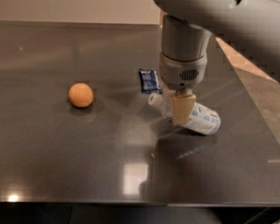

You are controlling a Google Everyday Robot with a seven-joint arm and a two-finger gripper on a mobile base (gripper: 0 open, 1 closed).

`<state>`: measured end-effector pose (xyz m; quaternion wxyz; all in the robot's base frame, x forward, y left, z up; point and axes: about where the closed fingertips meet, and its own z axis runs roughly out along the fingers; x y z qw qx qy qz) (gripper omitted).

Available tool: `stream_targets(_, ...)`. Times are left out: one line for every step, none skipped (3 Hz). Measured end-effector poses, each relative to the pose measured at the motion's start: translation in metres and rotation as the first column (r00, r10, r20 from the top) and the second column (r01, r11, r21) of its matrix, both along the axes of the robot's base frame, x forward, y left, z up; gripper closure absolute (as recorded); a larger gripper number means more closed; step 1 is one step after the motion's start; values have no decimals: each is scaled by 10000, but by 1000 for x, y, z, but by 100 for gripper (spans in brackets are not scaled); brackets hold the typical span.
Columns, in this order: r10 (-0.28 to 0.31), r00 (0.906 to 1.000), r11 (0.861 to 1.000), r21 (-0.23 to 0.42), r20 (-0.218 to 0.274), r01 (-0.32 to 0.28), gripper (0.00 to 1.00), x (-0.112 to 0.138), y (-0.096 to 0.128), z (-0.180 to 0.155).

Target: Knock blue plastic bottle over

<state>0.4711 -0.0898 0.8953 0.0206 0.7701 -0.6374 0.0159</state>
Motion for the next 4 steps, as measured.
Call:
stream_targets(349, 9990, 9989, -304, -277, -357, 59, -7, 3, -14)
stream_targets(552, 9967, 9983, -159, -588, -562, 35, -16, 9, -24)
stream_targets(686, 9937, 9976, 190, -885, -672, 12, -26, 15, -31)
stream_targets(641, 9921, 9955, 763, -1078, -560, 0, -34, 18, -34)
